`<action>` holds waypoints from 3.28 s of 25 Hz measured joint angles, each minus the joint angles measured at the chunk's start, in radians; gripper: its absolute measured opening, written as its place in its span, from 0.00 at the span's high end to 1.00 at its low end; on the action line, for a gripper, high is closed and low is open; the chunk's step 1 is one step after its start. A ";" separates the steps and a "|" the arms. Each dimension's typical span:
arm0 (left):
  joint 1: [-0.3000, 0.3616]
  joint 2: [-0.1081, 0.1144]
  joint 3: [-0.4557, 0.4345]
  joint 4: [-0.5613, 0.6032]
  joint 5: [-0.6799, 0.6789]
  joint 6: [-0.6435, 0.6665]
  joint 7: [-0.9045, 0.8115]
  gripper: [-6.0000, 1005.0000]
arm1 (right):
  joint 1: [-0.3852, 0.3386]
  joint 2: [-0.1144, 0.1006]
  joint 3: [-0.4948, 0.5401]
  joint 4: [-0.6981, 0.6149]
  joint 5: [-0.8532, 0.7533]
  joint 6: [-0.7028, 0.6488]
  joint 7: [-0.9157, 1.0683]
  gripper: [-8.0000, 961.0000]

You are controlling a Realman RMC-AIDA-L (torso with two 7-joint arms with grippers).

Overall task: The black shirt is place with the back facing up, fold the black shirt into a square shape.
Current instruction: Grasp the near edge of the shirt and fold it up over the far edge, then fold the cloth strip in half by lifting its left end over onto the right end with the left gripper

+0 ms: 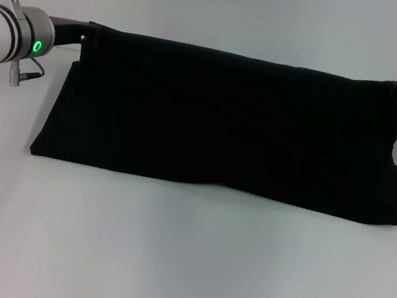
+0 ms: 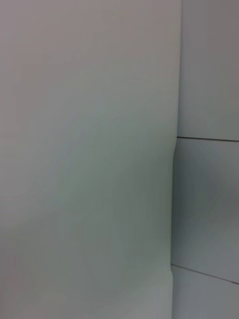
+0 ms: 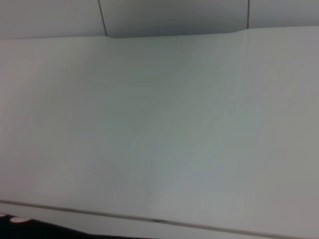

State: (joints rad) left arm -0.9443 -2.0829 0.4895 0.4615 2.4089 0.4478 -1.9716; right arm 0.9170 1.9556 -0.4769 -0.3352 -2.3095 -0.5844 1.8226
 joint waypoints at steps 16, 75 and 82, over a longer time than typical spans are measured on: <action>-0.002 -0.004 0.009 -0.007 -0.030 -0.060 -0.008 0.75 | -0.002 0.011 -0.015 -0.015 0.007 0.037 -0.023 0.78; 0.361 -0.014 0.074 0.314 0.055 0.601 0.009 0.33 | -0.252 -0.091 0.000 -0.223 0.156 -0.633 0.308 0.38; 0.360 -0.012 0.084 0.315 0.057 0.585 0.009 0.40 | -0.257 -0.088 -0.002 -0.223 0.156 -0.630 0.308 0.38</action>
State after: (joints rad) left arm -0.5840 -2.0954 0.5733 0.7764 2.4661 1.0330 -1.9625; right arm 0.6598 1.8672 -0.4786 -0.5584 -2.1539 -1.2139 2.1306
